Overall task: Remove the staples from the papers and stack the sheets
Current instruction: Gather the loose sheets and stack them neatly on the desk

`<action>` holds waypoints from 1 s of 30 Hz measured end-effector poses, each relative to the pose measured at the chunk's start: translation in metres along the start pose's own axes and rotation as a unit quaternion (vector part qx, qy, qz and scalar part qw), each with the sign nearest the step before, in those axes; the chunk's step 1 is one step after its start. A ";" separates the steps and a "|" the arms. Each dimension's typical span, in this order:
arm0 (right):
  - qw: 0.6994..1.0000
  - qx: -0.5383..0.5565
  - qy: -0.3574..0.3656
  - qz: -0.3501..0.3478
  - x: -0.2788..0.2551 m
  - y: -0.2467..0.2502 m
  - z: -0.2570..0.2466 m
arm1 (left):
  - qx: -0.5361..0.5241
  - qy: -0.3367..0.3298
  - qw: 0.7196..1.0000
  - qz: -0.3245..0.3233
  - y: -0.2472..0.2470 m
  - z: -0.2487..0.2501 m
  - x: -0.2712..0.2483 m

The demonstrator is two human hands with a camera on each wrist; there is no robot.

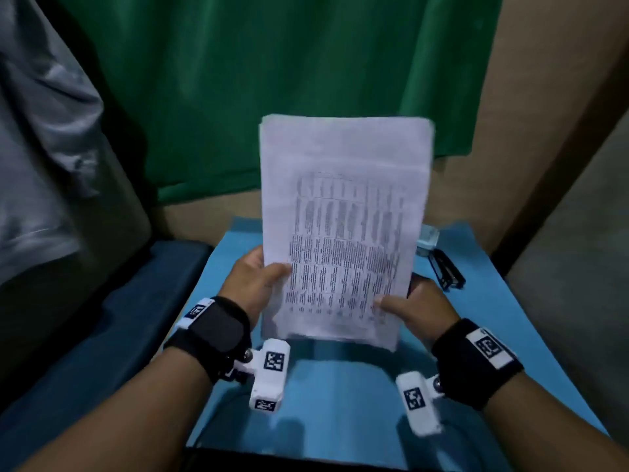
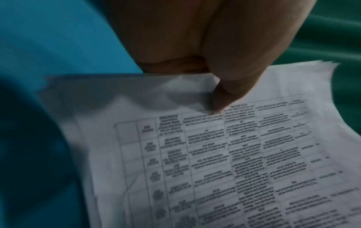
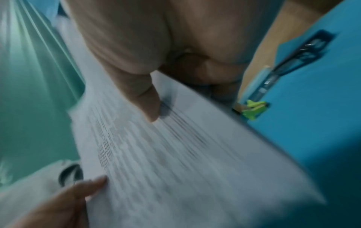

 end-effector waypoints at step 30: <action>0.990 -0.061 -0.125 0.006 0.010 -0.039 0.077 | 0.138 0.040 0.989 0.016 0.010 -0.088 0.001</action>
Point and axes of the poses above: each hand's wrist, its own x-axis towards the middle knuckle, its own y-axis out of the back of the hand, z = x × y, the point moved 9 cm from there along x, towards the middle knuckle, and after that the axes turned 7 degrees about -x, right-handed, at the moved point
